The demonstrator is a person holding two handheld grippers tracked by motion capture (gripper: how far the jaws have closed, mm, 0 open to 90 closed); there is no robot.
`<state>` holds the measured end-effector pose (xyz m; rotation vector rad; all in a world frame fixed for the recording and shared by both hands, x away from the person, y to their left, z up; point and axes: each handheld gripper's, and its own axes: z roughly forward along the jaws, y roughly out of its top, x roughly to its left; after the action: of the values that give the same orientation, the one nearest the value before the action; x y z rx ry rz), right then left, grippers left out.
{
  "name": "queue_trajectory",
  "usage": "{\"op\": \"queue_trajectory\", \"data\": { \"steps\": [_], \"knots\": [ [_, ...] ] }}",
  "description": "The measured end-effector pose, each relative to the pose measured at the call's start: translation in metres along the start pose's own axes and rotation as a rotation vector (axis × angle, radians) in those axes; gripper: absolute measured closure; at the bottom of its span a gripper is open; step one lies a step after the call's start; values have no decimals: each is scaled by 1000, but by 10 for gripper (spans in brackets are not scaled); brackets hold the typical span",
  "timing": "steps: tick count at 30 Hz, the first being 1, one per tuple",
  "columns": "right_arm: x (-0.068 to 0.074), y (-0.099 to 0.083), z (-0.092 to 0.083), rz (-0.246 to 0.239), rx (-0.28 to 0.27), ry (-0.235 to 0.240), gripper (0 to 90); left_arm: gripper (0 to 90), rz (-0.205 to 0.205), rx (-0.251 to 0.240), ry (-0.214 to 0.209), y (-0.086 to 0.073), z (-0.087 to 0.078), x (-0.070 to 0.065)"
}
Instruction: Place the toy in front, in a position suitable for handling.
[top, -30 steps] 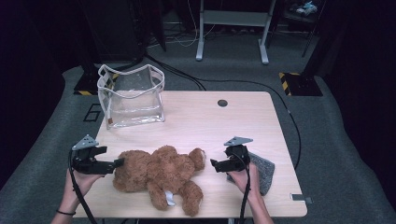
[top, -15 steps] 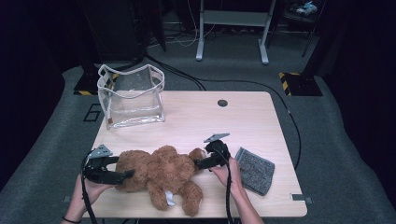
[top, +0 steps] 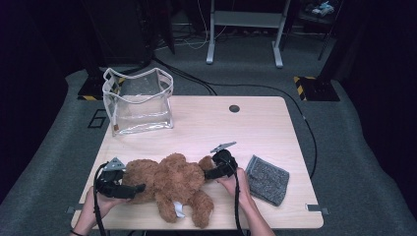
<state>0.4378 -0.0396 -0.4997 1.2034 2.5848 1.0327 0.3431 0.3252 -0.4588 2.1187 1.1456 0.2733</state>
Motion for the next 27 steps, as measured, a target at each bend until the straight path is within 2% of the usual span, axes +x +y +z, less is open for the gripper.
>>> {"op": "queue_trajectory", "data": {
  "steps": [1,6,7,8,9,12,17,21,27],
  "knots": [
    [0,-1,0,3,-4,3,338,237,-2,10,-2,-1,0,1],
    [1,-3,1,-26,-14,4,505,400,3,-17,4,-7,2,-1],
    [2,-3,0,-11,-8,9,527,427,3,-19,2,-8,3,-1],
    [2,-4,0,-23,-16,8,553,458,0,-37,-1,-9,4,-1],
    [2,-4,1,-36,-21,7,581,495,1,-33,-6,-9,3,0],
    [6,-5,1,-31,-31,0,640,575,12,-63,-1,-12,2,-3],
    [6,-6,-3,-32,-47,-2,686,615,26,-111,14,-11,-3,-9],
    [5,-6,-8,-24,-73,-1,694,619,17,-115,-16,-6,-6,-8],
    [-1,-3,-29,-5,-126,-20,698,625,14,-134,-48,3,-4,-10]
  ]
}}
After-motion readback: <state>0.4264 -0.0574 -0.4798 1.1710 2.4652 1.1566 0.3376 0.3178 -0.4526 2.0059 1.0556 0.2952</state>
